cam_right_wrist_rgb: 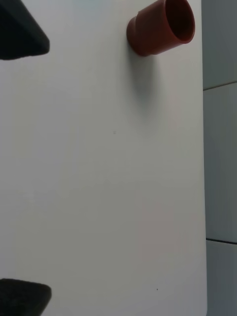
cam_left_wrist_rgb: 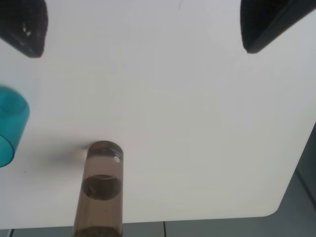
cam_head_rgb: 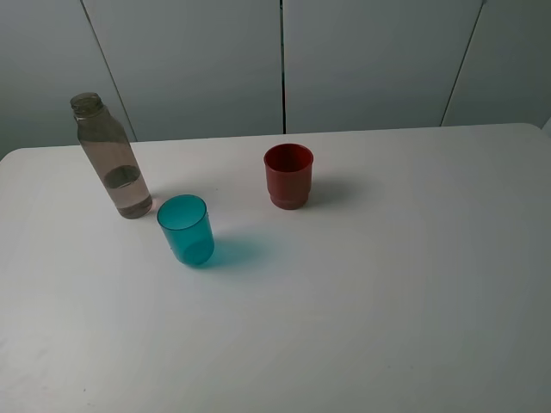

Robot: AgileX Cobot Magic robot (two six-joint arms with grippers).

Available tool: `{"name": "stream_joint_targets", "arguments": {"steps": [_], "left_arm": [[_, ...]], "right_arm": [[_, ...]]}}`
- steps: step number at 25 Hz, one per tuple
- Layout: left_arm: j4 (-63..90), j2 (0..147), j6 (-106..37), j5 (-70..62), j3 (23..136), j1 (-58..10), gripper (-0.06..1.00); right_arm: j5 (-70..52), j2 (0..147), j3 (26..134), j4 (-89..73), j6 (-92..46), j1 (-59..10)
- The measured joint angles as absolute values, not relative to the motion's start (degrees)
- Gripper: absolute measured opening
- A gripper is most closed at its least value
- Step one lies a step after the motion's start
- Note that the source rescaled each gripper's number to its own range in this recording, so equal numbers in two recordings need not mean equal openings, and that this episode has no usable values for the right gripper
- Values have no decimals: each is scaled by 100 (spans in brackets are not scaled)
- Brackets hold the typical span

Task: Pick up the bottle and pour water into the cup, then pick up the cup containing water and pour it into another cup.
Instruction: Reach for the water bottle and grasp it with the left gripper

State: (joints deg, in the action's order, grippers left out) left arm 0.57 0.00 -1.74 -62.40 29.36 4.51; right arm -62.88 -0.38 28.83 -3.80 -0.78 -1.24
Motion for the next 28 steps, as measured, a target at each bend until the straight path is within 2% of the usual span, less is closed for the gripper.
{"name": "stream_joint_targets", "arguments": {"steps": [28], "left_arm": [[57, 0, -174, -6240, 2936, 451, 100]], "right_arm": [[-6288, -38, 2883, -380, -78, -124]]}}
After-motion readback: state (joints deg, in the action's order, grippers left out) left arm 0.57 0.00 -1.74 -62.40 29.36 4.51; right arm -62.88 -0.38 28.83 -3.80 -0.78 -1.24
